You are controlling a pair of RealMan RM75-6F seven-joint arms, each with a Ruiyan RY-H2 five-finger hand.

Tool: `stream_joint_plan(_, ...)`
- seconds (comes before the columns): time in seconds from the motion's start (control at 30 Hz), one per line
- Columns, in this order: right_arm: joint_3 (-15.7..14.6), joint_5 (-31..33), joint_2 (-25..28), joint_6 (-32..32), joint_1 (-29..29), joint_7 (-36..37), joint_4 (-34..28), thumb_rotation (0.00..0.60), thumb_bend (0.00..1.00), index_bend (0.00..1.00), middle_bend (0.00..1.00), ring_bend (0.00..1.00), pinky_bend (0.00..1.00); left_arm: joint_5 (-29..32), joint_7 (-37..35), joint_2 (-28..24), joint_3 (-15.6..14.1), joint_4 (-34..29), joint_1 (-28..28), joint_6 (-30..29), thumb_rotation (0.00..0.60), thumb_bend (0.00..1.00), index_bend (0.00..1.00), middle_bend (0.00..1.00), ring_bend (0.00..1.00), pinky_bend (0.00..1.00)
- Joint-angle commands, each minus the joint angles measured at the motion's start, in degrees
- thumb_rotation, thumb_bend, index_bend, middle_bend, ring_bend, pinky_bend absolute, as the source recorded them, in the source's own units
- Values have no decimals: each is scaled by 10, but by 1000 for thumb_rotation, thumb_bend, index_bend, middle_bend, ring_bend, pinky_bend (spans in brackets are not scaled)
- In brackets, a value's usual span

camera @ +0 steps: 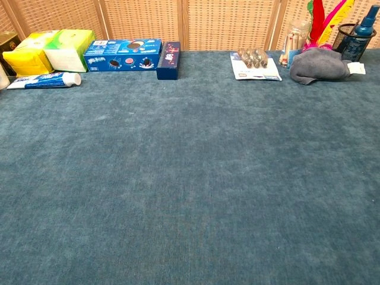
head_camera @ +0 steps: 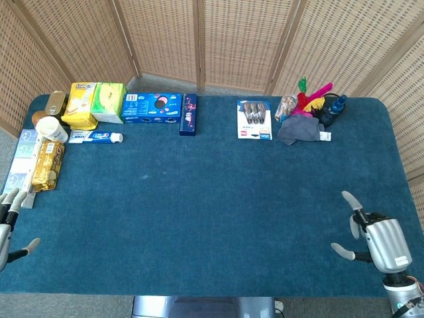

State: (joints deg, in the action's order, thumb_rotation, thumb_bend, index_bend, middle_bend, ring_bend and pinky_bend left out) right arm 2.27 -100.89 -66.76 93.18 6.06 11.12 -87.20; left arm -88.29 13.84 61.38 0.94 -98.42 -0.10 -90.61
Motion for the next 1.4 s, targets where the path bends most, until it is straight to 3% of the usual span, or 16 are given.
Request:
stream_joint_plan(0.03, -53, -41, 48, -90, 59, 187, -23, 0, 0, 0, 886, 868, 949, 2, 1, 1, 1, 1, -1, 2, 537, 149, 0, 0, 0, 0)
stream_joint_plan(0.17, -72, -74, 66, -151, 120, 297, -18, 0, 0, 0, 905, 881, 960, 3, 6, 3, 1, -1, -3, 5, 538, 149, 0, 0, 0, 0)
stream_joint_plan(0.43, -95, -136, 71, -217, 226, 448, -31, 0, 0, 0, 925, 890, 971, 13, 4, 4, 7, 0, -6, 9, 538, 149, 0, 0, 0, 0)
stream_joint_plan(0.83, -128, -207, 61, -299, 400, 622, -81, 0, 0, 0, 957, 900, 991, 44, 19, 10, 20, -2, -16, 28, 543, 149, 0, 0, 0, 0)
stream_joint_plan(1.07, -141, -213, -3, -345, 478, 679, -76, 0, 0, 0, 958, 899, 991, 64, 15, 8, 27, -1, -23, 41, 539, 149, 0, 0, 0, 0)
stream_joint_plan(1.4, -161, -204, -48, -342, 548, 735, -67, 0, 0, 0, 958, 899, 991, 73, 5, 6, 28, 0, -25, 47, 536, 148, 0, 0, 0, 0)
